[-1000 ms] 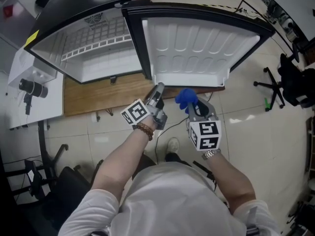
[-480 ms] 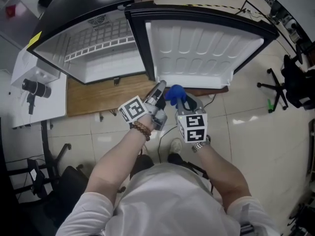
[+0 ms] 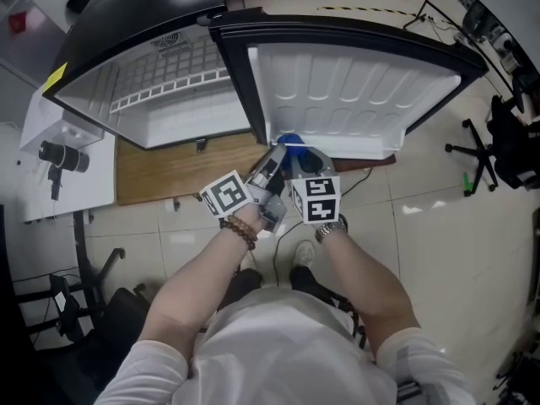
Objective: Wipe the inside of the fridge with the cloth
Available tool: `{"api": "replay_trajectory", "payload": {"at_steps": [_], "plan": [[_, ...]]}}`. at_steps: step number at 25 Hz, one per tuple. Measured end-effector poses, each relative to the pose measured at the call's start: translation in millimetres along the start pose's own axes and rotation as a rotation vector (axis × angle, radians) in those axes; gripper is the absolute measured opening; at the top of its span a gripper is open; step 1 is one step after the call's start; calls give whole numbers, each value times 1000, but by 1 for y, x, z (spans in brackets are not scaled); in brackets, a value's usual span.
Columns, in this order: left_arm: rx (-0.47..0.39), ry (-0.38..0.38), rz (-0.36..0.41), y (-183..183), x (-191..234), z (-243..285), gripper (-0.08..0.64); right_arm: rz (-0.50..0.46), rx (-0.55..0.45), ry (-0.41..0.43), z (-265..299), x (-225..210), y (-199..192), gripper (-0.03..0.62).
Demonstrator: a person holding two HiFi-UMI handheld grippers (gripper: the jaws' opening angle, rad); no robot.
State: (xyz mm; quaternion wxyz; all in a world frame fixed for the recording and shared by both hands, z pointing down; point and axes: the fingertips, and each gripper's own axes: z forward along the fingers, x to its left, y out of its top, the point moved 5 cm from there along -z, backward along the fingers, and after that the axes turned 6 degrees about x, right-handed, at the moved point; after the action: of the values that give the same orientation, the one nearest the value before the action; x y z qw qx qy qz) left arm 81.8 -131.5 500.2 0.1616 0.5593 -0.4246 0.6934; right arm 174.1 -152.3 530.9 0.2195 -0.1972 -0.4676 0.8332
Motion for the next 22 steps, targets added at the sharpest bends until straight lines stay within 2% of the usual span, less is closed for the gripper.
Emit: {"api": "replay_trajectory", "payload": {"at_steps": [4,7,10,11,14,15,22], "plan": [[20,31,15,1,2,-3,35,18,1,31,19,-1,0,52],[30,36,15,0,2,-5,34,19,20,14,31,-9,-5,52],[44,129,50,3,9,-12,32,21,30,-21,32,-22,-9,52],[41,127,37,2,9,-12,32,20,32,-32,31,-26,-10,52],[-2,-22,-92,-4,-5,-1,31,27,35,-62,25,-37,-13,52],[-9,-42,-107,-5,-7,1,31,32,35,-70,23,-41,-14,52],[-20,-35,-97,-4,-7,-1,31,64,38,-136,3,-74,-17,52]]}}
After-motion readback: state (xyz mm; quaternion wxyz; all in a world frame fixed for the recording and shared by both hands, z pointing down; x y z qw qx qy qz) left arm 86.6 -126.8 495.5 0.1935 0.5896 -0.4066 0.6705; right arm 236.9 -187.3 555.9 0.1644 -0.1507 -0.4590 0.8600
